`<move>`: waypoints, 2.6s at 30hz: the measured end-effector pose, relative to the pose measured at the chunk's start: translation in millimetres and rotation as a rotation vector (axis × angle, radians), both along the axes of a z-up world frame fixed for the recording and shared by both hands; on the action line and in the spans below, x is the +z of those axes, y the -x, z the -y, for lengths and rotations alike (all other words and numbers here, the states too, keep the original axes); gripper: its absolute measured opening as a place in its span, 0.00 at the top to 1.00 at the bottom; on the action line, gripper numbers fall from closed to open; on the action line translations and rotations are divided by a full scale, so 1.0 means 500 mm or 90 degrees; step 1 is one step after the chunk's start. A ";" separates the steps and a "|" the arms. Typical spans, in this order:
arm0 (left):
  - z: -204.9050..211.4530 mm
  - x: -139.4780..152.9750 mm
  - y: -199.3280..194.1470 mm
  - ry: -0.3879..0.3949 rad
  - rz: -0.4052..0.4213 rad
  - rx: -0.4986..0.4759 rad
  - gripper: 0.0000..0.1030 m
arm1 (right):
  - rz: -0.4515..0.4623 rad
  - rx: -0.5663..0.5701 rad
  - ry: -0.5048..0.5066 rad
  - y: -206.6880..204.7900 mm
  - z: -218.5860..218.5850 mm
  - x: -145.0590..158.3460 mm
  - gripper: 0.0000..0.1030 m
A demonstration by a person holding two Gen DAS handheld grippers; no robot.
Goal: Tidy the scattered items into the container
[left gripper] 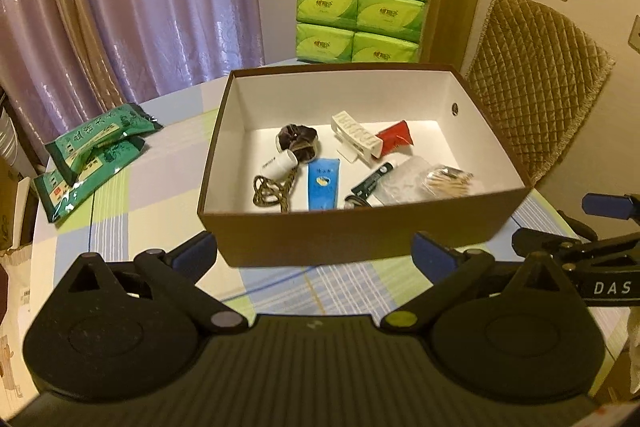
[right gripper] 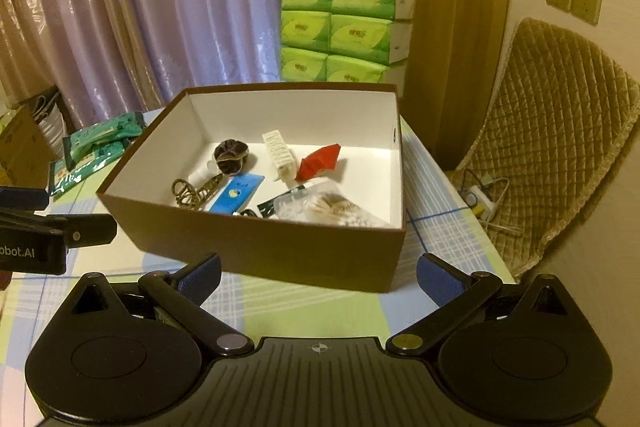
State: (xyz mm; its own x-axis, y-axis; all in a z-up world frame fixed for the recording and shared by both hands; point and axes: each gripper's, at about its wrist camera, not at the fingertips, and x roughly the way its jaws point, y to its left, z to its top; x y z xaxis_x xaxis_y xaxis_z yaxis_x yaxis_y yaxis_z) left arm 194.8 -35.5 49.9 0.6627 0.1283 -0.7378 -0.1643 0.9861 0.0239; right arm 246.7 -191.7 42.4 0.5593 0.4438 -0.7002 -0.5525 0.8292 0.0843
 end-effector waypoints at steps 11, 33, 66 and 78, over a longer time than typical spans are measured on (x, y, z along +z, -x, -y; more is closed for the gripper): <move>0.020 0.010 0.063 -0.006 0.003 0.001 0.01 | 0.007 0.003 0.000 0.052 0.013 0.013 0.02; 0.015 0.001 0.123 -0.006 -0.010 0.001 0.01 | -0.001 0.007 0.012 0.120 0.006 0.003 0.02; 0.057 -0.079 0.129 0.001 -0.083 -0.013 0.01 | -0.076 -0.008 0.044 0.125 0.053 -0.071 0.02; 0.068 -0.082 0.115 0.003 -0.084 -0.013 0.01 | -0.083 -0.015 0.047 0.107 0.064 -0.078 0.02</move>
State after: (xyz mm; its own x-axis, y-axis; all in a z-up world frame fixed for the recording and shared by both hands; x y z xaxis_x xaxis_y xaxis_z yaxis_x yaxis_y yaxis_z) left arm 137.3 -69.6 8.7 0.5622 0.1122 -0.8194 -0.1393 0.9894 0.0399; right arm 193.4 -223.6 3.6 0.4706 0.3769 -0.7978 -0.5212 0.8483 0.0933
